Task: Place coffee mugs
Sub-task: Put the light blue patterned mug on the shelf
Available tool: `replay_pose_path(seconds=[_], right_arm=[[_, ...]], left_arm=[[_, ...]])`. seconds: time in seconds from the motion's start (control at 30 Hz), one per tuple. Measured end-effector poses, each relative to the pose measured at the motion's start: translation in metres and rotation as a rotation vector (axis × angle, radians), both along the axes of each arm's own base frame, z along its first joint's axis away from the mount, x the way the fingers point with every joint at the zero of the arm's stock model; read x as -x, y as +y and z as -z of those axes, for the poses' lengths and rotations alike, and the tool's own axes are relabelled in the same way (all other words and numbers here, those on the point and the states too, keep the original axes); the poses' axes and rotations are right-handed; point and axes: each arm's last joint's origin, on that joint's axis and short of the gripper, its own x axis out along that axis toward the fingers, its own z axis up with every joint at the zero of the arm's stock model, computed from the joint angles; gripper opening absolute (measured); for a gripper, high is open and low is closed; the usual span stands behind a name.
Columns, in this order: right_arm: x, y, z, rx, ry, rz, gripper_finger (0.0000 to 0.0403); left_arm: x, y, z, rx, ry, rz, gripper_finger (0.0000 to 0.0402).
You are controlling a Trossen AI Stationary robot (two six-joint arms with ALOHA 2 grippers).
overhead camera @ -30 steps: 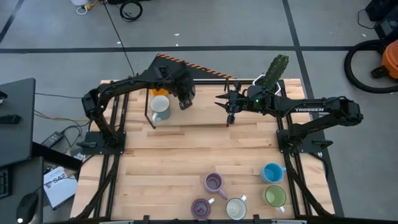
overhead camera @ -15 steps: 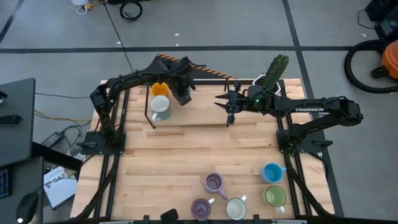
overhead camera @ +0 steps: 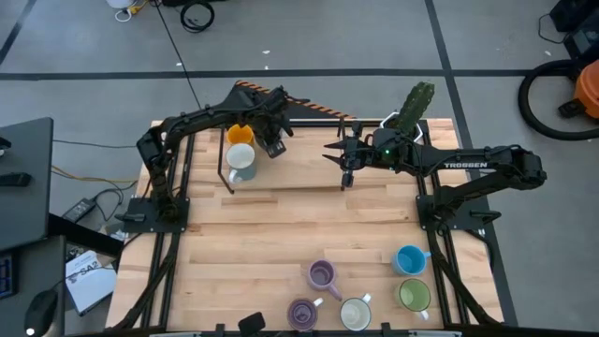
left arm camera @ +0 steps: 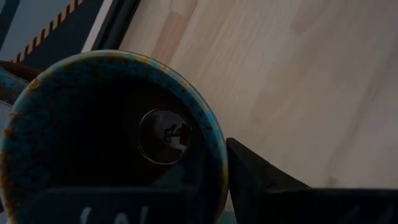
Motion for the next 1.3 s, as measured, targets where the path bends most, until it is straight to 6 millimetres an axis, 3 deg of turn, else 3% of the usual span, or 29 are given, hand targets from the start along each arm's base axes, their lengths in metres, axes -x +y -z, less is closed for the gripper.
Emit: replay_pose_path(seconds=[0.4,0.67,1.1,1.3], right_arm=[[0.000,0.000,0.000,0.000,0.000,0.000,0.0126],[0.000,0.000,0.000,0.000,0.002,0.000,0.0126],[0.000,0.000,0.001,0.001,0.008,-0.001,0.0126],[0.000,0.000,0.001,-0.001,0.008,-0.001,0.0126]], left_arm=[[-0.001,0.000,0.000,0.009,-0.014,-0.012,0.0052],[-0.008,0.003,0.013,0.019,0.006,-0.009,0.0052],[-0.007,0.002,0.014,0.039,0.010,-0.010,0.0055],[-0.007,0.001,0.005,0.080,0.001,-0.010,0.0072]])
